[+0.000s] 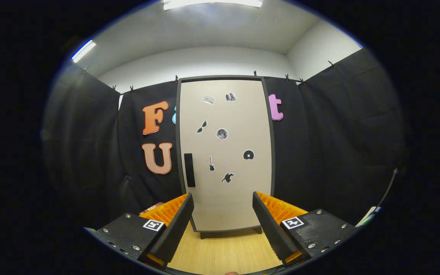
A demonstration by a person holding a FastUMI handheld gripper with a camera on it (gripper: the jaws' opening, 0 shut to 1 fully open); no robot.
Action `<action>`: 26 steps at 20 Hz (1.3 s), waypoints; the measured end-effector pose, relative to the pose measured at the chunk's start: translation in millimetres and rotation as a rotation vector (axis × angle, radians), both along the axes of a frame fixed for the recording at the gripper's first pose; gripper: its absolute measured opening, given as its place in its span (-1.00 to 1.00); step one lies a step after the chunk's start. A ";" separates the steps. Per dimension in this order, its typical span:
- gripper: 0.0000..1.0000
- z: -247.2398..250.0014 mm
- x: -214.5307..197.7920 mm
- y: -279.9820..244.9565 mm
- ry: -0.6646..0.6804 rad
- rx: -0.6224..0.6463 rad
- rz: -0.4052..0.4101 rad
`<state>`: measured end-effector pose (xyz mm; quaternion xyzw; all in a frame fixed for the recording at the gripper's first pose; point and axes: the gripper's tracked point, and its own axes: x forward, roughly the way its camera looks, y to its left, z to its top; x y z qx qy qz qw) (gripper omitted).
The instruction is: Open the shoe cabinet door, grab the shoes and put them into the shoe cabinet, then close the shoe cabinet door.
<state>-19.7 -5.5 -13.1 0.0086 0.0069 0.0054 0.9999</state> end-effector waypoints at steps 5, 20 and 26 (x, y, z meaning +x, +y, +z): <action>0.92 0.9 -0.9 2.9 0.001 -0.001 0.003; 0.92 3.0 -0.2 4.6 0.001 0.005 -0.004; 0.92 0.7 0.3 5.9 0.007 0.004 -0.003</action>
